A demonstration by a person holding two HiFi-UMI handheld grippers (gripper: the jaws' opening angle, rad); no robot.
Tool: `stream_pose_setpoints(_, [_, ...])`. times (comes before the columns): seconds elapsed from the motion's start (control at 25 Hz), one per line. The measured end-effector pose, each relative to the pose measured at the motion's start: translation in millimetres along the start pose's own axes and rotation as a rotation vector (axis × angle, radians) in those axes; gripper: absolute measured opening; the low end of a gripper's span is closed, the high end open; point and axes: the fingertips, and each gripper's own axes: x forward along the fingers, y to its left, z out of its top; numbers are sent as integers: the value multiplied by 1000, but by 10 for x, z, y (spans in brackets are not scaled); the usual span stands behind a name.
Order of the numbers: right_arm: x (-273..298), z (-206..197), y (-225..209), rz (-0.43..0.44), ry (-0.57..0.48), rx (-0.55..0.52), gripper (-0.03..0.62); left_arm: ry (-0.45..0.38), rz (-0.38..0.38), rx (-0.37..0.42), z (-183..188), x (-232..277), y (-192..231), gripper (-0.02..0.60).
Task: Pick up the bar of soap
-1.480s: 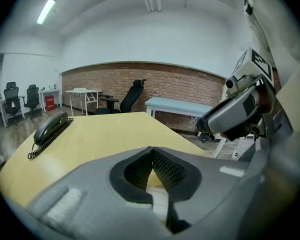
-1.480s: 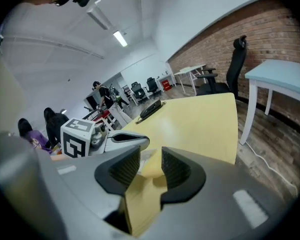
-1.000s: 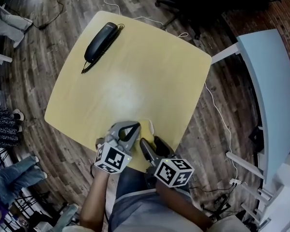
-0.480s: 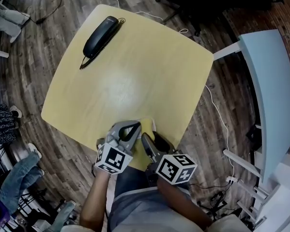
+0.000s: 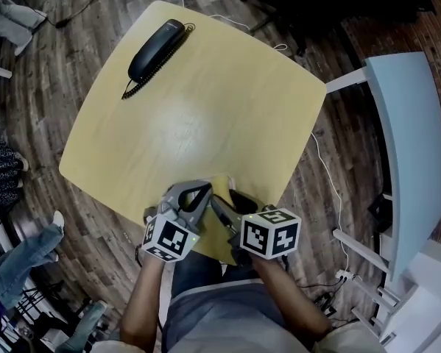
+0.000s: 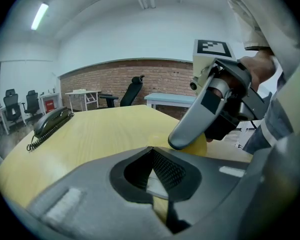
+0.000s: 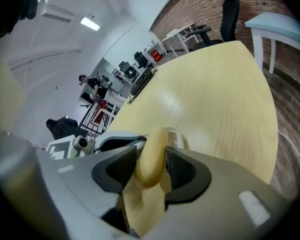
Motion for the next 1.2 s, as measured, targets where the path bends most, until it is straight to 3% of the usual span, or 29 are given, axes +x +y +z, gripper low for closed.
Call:
stream_pose_setpoints(0.24, [50, -23, -40, 82, 396, -194, 184, -22, -14, 3, 20, -17, -38, 3])
stream_pose_setpoints(0.36, [99, 10, -49, 61, 487, -262, 181, -20, 8, -2, 25, -6, -35, 3])
stream_pose_setpoints(0.64, [163, 16, -19, 50, 583, -381, 184, -17, 24, 15, 15, -32, -17, 2])
stream_pose_setpoints(0.92, [229, -60, -64, -26, 675, -591, 182, -23, 0, -4, 1, -41, -63, 3])
stream_pose_setpoints(1.2, [243, -10, -54, 7, 577, -594, 156, -24, 10, -2, 1, -44, -43, 5])
